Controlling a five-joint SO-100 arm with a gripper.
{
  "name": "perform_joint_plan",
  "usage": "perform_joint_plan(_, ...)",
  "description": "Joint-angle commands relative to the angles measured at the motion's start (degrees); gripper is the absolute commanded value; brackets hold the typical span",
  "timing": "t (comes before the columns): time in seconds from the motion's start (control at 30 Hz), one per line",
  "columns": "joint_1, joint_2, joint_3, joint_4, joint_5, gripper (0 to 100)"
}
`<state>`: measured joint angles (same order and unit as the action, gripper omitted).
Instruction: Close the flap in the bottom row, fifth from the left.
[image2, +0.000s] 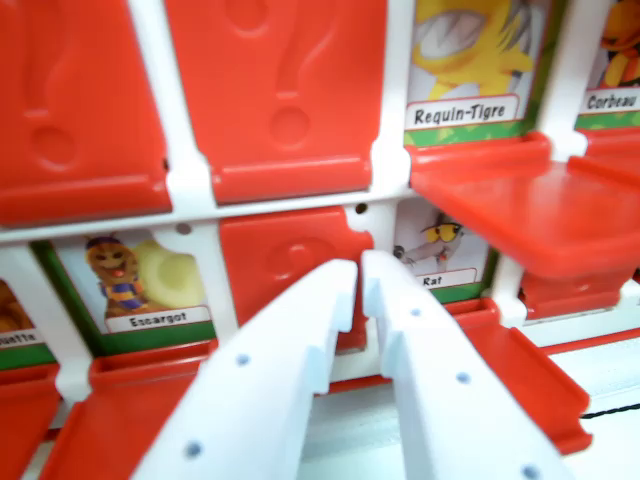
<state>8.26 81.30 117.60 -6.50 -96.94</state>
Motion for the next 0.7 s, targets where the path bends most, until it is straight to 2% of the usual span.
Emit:
perform_joint_plan(0.0, -1.3, 1.7, -6.0, -1.4, 0.1, 0)
perform_joint_plan(0.23, -1.5, 5.6, -5.2, 2.5, 0.7, 0)
perform_joint_plan(0.47, -1.5, 14.3, -6.4, 14.2, 2.5, 0)
perform_joint_plan(0.67, -2.1, 22.9, -8.3, 26.1, 1.3, 0)
